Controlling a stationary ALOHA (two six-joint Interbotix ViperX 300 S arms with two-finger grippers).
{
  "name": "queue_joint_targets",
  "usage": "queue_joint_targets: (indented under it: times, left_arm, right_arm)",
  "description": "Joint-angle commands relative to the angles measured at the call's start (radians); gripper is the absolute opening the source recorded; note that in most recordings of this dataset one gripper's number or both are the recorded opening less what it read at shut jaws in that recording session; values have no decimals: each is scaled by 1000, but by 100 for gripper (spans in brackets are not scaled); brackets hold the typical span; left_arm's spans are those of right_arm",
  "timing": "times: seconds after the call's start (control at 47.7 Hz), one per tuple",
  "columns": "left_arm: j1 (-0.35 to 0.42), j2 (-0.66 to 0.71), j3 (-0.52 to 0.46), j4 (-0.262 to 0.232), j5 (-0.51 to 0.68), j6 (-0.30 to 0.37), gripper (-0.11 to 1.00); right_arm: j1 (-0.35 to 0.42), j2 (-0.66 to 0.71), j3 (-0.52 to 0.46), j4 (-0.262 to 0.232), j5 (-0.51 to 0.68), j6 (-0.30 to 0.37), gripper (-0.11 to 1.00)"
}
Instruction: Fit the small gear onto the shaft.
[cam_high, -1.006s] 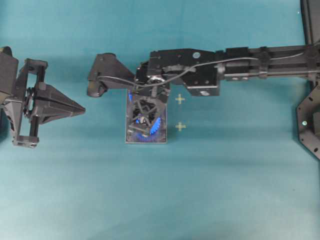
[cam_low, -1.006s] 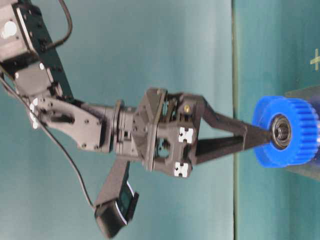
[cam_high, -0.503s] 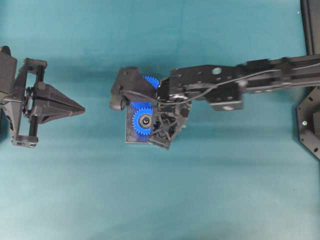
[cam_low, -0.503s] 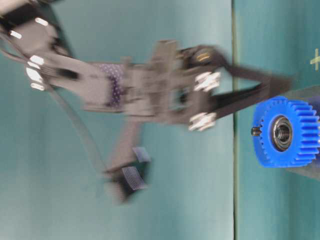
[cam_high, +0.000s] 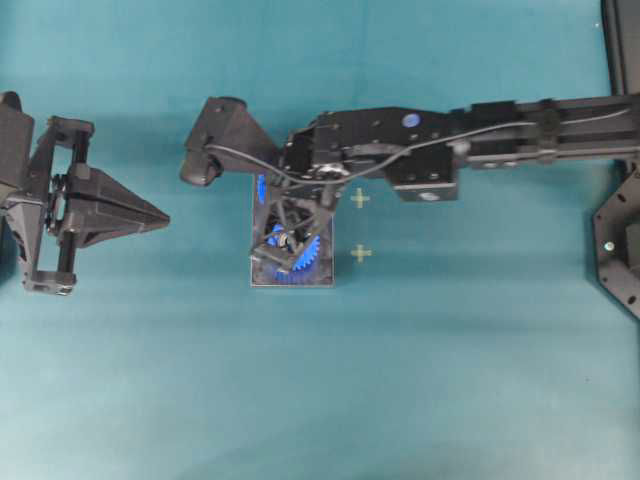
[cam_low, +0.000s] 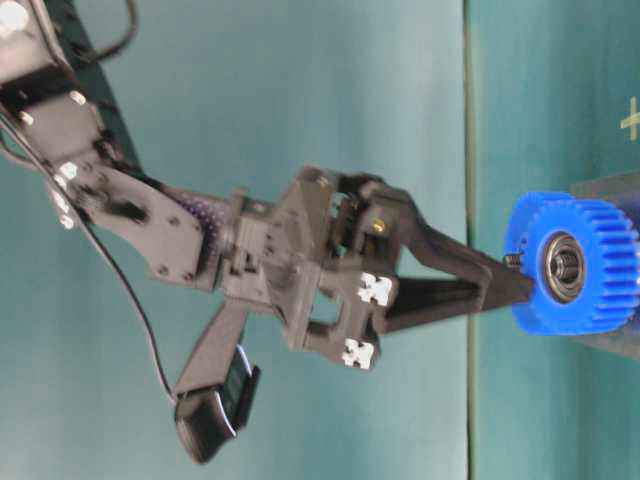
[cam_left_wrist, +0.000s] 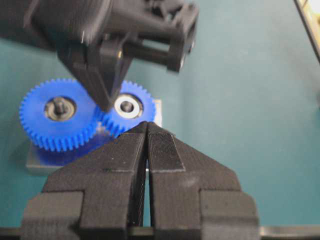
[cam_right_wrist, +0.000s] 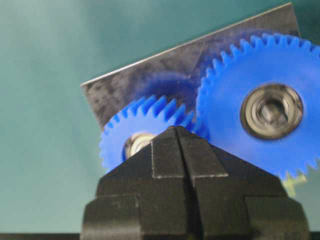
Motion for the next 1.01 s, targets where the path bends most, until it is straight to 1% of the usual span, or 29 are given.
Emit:
queue_joint_targets:
  times: [0.0,0.252,0.482,0.629,0.776,0.839,0.901,0.985]
  left_arm:
    - [-2,-5,-8,3,-9,-3,0]
    - [-2,-5,-5,3,-9,-3,0]
    - [2,-5,-6,3,-9,-3,0]
    - [2,-9,-8,3,-9,-3,0]
    - [2,-14,-6,3,-9,-9,0]
    - [2,-14,-6,3,-9,-15,0]
    - [2,-11,-5,3,-9,-20,0]
    - [2,-11,-5,3,-9,-21,0]
  right_arm:
    - [-14,-8,-6,-5,3,-12,-1]
    - [-49,-17,54,-8,-2,-11,-1]
    - [-52,-43,124,-6,-5,-2,-1]
    - [-28,-78,147,0,2,12,-1]
    - [28,-158,167,-5,40,75,-1]
    - [40,-187,176,-9,44,98,-1]
    - [43,-202,175,-12,31,109,-1]
    - [41,-207,163,-15,-12,104,-1]
